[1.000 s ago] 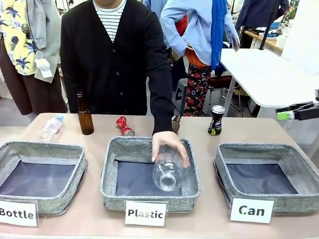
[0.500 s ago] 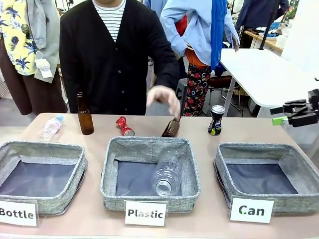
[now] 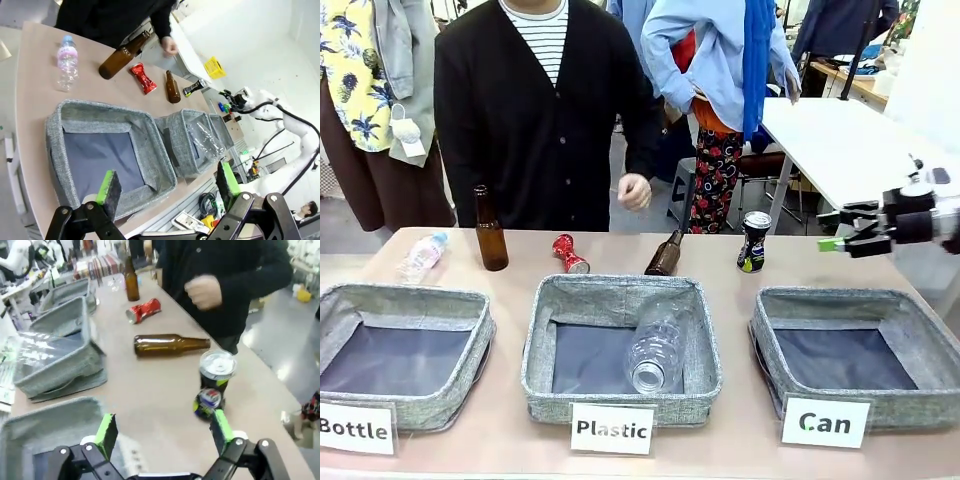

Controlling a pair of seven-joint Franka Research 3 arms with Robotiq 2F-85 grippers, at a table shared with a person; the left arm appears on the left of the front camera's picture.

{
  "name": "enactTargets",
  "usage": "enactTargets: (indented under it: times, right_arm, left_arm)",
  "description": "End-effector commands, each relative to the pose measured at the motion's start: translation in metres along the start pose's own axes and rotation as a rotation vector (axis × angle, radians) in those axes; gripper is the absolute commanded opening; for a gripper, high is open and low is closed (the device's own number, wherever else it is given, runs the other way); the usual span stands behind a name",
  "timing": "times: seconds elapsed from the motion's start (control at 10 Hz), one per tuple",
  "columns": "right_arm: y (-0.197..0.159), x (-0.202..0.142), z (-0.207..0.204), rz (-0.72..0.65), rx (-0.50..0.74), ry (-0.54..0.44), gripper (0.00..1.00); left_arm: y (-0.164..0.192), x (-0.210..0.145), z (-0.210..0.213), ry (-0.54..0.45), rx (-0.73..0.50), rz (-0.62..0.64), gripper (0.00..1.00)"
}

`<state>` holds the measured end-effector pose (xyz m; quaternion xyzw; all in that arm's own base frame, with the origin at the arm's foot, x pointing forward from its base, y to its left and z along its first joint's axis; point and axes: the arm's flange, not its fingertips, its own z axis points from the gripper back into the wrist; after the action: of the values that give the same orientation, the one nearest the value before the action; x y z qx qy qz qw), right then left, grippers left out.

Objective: Sort the can waste into the basket.
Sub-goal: Pick up the can waste from the table and place it in the right Fabric basket.

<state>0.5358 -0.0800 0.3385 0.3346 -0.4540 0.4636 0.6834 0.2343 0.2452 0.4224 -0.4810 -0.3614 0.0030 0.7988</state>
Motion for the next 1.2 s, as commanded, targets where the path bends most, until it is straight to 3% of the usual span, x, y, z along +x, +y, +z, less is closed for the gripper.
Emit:
enactTargets:
  times: [0.0,0.2,0.7,1.1]
  right_arm:
    - [-0.038,-0.014,-0.029,0.037,-0.054,-0.083,1.0]
    - [-0.052,-0.024,-0.058,-0.007,-0.197,-0.079,1.0]
    - [-0.063,-0.032,-0.102,-0.027,-0.135,-0.011,1.0]
    - [-0.064,-0.035,-0.126,-0.052,-0.092,-0.046,1.0]
  left_arm:
    - [-0.001,0.002,0.001,-0.019,-0.018,-0.025,1.0]
    - [-0.001,0.002,0.001,-0.019,-0.018,-0.025,1.0]
    - [-0.001,0.002,0.001,-0.019,-0.018,-0.025,1.0]
    - [-0.001,0.002,0.001,-0.019,-0.018,-0.025,1.0]
